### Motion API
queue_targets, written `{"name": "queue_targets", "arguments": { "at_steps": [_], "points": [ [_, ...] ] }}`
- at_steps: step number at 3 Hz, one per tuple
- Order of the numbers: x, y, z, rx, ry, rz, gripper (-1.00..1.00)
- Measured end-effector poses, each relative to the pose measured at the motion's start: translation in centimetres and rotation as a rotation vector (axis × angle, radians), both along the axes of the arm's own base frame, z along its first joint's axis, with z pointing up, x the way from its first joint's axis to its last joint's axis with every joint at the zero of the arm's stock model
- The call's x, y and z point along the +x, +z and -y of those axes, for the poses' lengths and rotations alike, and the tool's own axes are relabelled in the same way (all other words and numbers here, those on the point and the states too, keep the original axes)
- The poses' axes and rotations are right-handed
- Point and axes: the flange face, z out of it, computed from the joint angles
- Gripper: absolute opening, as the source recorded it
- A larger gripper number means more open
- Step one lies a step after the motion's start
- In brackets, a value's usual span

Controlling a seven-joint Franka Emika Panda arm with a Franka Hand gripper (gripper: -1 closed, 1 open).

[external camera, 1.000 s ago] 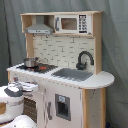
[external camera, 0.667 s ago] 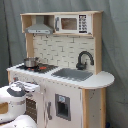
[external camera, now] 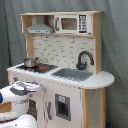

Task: Play with the kitchen

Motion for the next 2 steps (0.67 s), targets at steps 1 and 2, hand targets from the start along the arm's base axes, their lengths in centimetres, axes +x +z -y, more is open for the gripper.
{"name": "queue_targets", "arguments": {
  "at_steps": [1, 2],
  "points": [
    [1.36, -1.04, -1.52, 0.01, 0.033, -0.014, 1.0],
    [1.87, -1.42, -2.05, 0.043, 0.034, -0.019, 1.0]
  ]
}}
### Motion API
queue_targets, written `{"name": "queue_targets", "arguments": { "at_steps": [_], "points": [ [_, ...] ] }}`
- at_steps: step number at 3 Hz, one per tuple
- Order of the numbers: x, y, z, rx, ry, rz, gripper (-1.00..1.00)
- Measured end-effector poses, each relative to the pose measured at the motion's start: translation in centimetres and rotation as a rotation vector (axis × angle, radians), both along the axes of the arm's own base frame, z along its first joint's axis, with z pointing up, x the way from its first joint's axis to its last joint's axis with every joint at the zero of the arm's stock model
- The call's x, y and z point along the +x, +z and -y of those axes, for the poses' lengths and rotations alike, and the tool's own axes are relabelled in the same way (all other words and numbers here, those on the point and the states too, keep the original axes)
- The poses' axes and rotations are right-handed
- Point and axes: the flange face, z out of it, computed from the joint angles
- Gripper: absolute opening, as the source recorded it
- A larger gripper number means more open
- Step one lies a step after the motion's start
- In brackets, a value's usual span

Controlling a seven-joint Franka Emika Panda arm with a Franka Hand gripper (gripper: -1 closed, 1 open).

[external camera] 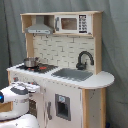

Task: Play with the kitchen

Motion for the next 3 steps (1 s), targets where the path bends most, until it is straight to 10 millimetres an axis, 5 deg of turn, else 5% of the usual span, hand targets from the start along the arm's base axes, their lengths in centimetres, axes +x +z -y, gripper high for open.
{"name": "queue_targets", "arguments": {
  "at_steps": [1, 3],
  "points": [
    [0.01, 0.06, 0.05, 0.001, -0.001, 0.001, -1.0],
    [0.12, 0.25, 0.84, 0.194, -0.035, 0.001, -1.0]
  ]
}}
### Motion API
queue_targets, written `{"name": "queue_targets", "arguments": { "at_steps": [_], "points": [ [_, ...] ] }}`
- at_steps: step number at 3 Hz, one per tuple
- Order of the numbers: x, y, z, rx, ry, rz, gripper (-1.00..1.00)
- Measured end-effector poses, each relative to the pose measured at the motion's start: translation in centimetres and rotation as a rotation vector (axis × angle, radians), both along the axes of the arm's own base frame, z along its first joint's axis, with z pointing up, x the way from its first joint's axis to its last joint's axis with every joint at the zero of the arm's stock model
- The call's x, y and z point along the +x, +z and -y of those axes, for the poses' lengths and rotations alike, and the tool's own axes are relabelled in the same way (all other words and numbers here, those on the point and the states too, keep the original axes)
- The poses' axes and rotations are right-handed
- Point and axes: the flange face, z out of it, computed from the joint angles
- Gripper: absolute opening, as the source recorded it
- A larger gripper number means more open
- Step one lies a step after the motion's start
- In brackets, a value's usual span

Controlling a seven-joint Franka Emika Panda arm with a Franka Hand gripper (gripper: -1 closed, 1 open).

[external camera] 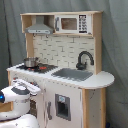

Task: Play with the kitchen

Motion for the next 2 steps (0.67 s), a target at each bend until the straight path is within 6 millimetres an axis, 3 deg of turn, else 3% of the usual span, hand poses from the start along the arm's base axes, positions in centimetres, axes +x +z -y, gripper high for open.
{"name": "queue_targets", "arguments": {
  "at_steps": [2],
  "points": [
    [0.0, 0.02, -0.03, 0.243, -0.019, -0.001, -1.0]
  ]
}}
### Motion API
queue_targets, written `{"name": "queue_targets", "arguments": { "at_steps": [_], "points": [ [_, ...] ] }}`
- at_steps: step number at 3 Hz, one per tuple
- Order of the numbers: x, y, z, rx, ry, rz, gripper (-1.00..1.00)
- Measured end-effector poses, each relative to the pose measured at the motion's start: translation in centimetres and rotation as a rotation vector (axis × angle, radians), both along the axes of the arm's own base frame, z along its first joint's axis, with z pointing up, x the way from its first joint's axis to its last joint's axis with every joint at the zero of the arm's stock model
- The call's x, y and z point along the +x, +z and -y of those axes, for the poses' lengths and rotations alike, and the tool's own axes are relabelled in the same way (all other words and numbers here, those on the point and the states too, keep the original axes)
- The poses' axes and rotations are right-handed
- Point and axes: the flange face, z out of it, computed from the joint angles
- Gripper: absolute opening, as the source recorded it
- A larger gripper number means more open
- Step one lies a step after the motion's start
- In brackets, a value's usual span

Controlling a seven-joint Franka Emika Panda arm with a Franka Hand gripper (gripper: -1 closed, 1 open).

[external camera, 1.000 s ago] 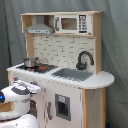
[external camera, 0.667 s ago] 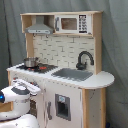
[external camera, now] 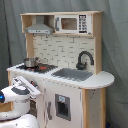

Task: Play with the kitchen

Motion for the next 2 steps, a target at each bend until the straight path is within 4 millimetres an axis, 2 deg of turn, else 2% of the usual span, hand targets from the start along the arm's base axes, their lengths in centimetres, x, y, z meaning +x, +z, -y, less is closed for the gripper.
{"name": "queue_targets", "arguments": {
  "at_steps": [2],
  "points": [
    [-0.03, 0.02, -0.03, 0.262, -0.02, -0.001, -1.0]
  ]
}}
